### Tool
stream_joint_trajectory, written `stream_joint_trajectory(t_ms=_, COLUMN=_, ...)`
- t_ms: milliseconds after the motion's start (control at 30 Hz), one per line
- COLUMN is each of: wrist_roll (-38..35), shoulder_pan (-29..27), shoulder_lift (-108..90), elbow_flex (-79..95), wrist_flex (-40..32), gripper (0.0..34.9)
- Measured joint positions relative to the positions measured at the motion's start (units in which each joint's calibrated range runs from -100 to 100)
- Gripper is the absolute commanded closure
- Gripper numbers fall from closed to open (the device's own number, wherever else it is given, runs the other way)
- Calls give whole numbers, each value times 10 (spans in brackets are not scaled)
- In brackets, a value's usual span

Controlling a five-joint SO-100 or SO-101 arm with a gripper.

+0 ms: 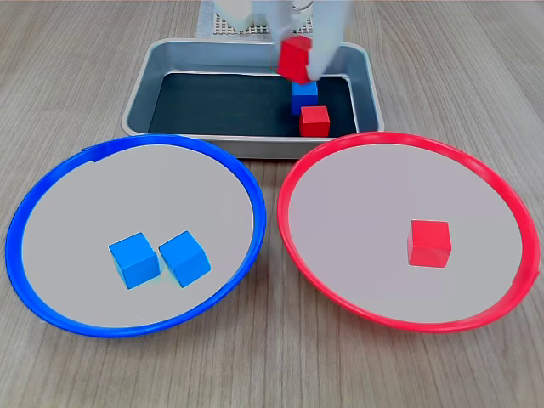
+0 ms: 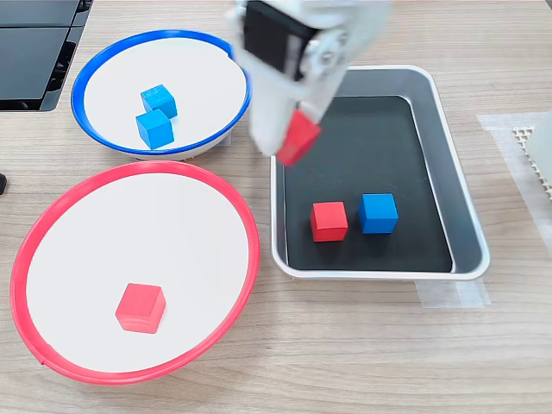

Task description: Move six blocks from tray to matching dishes

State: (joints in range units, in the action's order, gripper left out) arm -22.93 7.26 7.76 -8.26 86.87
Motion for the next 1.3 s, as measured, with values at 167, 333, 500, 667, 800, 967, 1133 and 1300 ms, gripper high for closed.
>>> stream_joint_trajectory(t_ms=167, wrist_roll=85, shoulder_pan=40, shoulder_lift=147, elbow_flex=-179, wrist_flex=-88, gripper=267)
stream_joint_trajectory(t_ms=333, wrist_roll=97, shoulder_pan=57, shoulder_lift=217, elbow_flex=-201, wrist_flex=-143, gripper=132)
stream_joint_trajectory(t_ms=500, wrist_roll=91, shoulder_pan=53, shoulder_lift=187, elbow_flex=-163, wrist_flex=-114, gripper=346)
stream_joint_trajectory(t_ms=667, wrist_roll=73, shoulder_pan=33, shoulder_lift=89, elbow_flex=-76, wrist_flex=-40, gripper=346)
stream_joint_trajectory(t_ms=800, wrist_roll=45, shoulder_pan=-6, shoulder_lift=-9, elbow_flex=45, wrist_flex=10, gripper=337)
stream_joint_trajectory(t_ms=967, wrist_roll=8, shoulder_pan=-25, shoulder_lift=-66, elbow_flex=196, wrist_flex=-17, gripper=233)
stream_joint_trajectory(t_ms=1133, wrist_roll=-51, shoulder_pan=-21, shoulder_lift=-76, elbow_flex=283, wrist_flex=-77, gripper=213)
stream_joint_trajectory(t_ms=1300, wrist_roll=-52, shoulder_pan=6, shoulder_lift=-76, elbow_flex=318, wrist_flex=-162, gripper=260)
